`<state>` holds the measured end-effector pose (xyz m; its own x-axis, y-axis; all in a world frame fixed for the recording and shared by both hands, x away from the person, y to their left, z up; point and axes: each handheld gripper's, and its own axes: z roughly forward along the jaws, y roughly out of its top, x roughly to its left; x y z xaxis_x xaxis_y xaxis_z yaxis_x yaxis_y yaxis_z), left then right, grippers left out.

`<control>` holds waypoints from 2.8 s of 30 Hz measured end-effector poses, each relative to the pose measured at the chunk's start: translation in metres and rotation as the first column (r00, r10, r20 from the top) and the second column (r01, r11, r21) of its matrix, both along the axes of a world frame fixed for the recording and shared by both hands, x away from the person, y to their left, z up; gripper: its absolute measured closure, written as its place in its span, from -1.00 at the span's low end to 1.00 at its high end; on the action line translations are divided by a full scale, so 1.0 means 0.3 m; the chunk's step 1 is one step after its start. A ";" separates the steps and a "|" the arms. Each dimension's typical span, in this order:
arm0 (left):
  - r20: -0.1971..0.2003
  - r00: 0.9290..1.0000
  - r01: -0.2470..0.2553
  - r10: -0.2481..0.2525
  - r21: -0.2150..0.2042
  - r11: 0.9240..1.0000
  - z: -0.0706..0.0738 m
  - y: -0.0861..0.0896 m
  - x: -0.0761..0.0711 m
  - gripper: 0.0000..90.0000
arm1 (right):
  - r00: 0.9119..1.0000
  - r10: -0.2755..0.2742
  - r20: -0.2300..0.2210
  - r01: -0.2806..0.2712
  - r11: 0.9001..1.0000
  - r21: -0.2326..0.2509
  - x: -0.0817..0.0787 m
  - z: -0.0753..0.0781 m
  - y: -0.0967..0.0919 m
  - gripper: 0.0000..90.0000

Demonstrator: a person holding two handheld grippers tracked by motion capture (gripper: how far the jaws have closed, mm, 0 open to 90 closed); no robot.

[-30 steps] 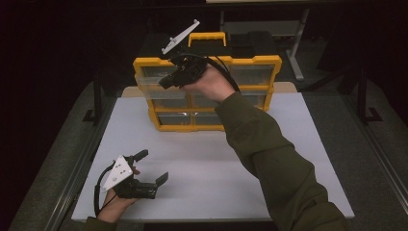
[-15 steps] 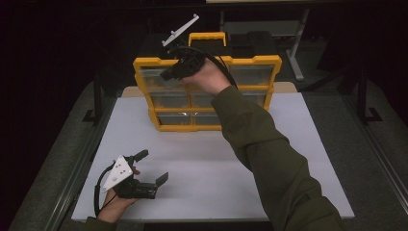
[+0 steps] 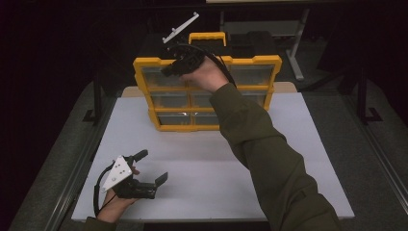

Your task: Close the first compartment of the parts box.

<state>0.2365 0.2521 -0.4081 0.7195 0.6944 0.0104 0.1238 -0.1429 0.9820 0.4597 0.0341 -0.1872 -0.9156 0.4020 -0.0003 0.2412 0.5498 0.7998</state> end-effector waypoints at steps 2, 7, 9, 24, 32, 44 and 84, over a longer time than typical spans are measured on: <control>-0.007 1.000 -0.001 0.001 -0.004 1.000 0.000 -0.003 -0.003 -1.00 | 1.000 -0.002 -0.009 0.003 1.000 0.007 0.003 -0.002 0.000 1.00; 0.003 1.000 0.001 -0.001 -0.003 1.000 0.000 0.000 0.000 -1.00 | 1.000 0.010 0.005 -0.010 1.000 0.012 0.000 -0.003 -0.012 1.00; -0.005 1.000 -0.002 0.002 -0.005 1.000 -0.001 -0.001 -0.001 -1.00 | 1.000 0.005 -0.010 -0.005 0.999 0.032 -0.014 0.000 -0.029 0.99; -0.005 1.000 0.000 0.000 -0.004 1.000 -0.002 -0.007 0.002 -1.00 | 0.999 0.034 0.014 -0.035 0.997 0.063 -0.070 -0.054 -0.150 0.92; -0.002 1.000 0.000 0.000 -0.001 1.000 -0.004 -0.004 0.005 -1.00 | 1.000 0.021 0.013 -0.022 0.995 0.094 -0.125 -0.099 -0.230 0.22; 0.000 1.000 0.001 -0.001 0.015 1.000 -0.002 -0.003 0.008 -1.00 | 0.998 0.014 0.054 -0.019 0.994 0.106 -0.210 -0.161 -0.307 -0.46; -0.018 0.999 -0.045 0.045 -0.009 0.999 -0.008 0.051 0.030 -1.00 | 0.987 -0.157 0.043 0.143 0.963 0.227 -0.433 -0.517 -0.624 -0.87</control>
